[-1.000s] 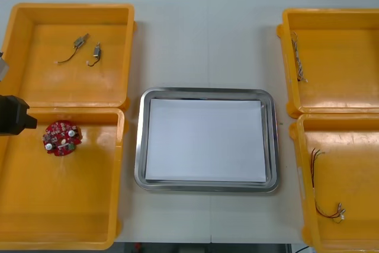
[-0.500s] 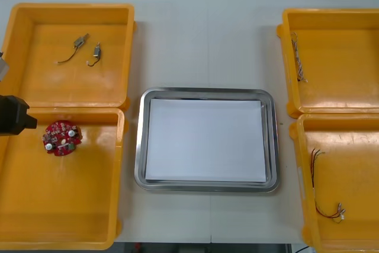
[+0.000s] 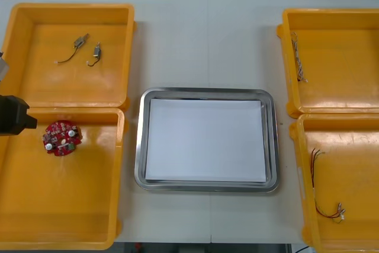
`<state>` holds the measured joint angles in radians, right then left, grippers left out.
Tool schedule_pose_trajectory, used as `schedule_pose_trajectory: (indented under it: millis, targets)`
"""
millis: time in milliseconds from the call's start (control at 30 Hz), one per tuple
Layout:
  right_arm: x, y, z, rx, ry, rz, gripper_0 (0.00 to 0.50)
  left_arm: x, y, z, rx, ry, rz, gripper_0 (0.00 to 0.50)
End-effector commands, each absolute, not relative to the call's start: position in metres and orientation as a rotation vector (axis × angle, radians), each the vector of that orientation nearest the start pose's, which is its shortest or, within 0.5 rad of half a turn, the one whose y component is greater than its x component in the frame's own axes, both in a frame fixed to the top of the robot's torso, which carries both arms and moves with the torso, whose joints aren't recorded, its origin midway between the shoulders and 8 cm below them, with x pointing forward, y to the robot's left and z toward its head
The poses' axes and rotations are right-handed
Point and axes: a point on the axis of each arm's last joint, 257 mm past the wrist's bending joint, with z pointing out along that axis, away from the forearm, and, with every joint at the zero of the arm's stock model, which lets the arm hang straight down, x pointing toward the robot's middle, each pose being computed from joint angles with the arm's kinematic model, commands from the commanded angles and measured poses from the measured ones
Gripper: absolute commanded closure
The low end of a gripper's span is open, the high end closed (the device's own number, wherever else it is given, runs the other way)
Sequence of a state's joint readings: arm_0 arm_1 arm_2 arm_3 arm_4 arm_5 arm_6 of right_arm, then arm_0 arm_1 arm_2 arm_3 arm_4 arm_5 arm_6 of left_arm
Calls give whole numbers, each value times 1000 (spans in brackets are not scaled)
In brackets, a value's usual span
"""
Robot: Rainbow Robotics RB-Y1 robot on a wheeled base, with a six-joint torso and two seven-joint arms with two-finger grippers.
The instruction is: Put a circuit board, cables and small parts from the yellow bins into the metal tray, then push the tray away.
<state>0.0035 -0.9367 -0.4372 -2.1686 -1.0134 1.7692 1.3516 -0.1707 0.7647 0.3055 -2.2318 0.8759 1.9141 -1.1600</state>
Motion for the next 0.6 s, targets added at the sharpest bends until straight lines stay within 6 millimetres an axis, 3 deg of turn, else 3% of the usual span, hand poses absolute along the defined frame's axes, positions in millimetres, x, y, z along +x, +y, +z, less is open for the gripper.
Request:
schedule_pose_trajectory:
  millis: [33,600]
  targets:
    - [351,-434,-141,37,2651,-83,0,369,369,-148,-21,2640,35,0]
    - [351,-434,-141,37,2651,-83,0,369,369,-148,-21,2640,35,0]
